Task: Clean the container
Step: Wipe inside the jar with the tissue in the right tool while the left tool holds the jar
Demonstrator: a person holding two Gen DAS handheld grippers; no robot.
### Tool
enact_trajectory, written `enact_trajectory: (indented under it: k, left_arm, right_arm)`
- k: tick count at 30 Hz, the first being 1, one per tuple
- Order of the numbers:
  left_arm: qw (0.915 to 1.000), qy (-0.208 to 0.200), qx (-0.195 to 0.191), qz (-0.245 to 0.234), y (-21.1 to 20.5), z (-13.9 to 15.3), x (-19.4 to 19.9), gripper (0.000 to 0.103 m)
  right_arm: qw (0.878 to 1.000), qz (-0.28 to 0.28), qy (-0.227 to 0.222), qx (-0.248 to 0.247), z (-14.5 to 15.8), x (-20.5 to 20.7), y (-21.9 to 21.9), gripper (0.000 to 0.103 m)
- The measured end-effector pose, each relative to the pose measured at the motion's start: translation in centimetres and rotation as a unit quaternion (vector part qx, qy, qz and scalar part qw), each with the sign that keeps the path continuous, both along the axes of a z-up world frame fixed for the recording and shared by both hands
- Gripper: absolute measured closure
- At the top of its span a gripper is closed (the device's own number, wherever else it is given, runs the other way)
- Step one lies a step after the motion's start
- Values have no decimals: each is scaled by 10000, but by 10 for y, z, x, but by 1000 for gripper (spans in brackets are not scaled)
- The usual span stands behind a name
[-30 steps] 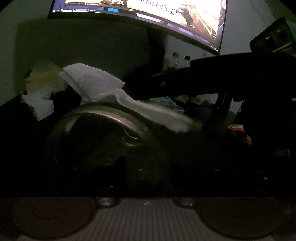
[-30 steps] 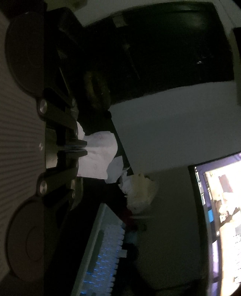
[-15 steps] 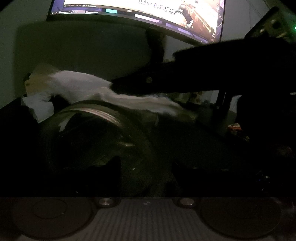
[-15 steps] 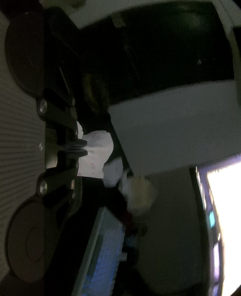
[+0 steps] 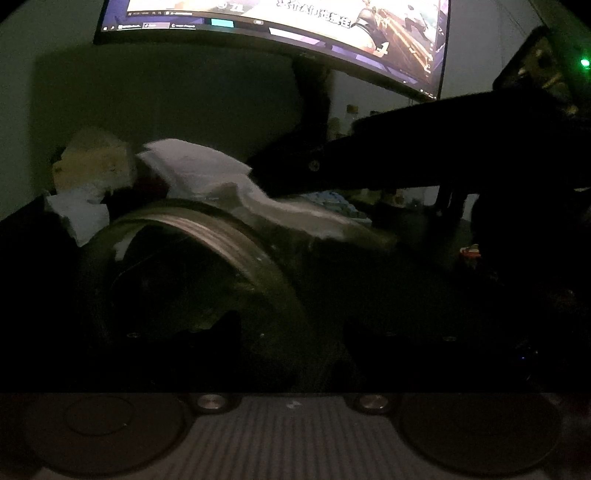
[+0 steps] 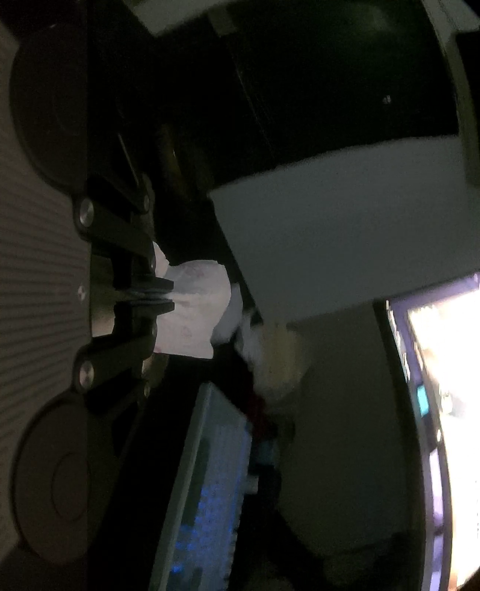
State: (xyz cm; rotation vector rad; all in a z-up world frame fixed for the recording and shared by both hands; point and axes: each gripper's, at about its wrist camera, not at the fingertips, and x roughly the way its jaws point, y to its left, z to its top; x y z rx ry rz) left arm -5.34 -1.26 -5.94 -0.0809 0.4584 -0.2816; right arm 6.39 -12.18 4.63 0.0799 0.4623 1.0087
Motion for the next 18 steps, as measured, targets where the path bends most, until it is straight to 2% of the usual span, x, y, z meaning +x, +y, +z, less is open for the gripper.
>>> enact_trajectory:
  k: [8, 10, 18]
  left_arm:
    - [10000, -8, 63, 10, -42, -4, -26, 41]
    - [10000, -22, 51, 9, -18, -7, -21, 40]
    - [9999, -54, 85, 20, -30, -9, -42, 39]
  right_arm:
    - [10000, -78, -34, -8, -1, 2, -2, 97]
    - [10000, -74, -16, 12, 0, 2, -2, 97]
    - [9999, -45, 103, 78, 0, 0, -4, 97]
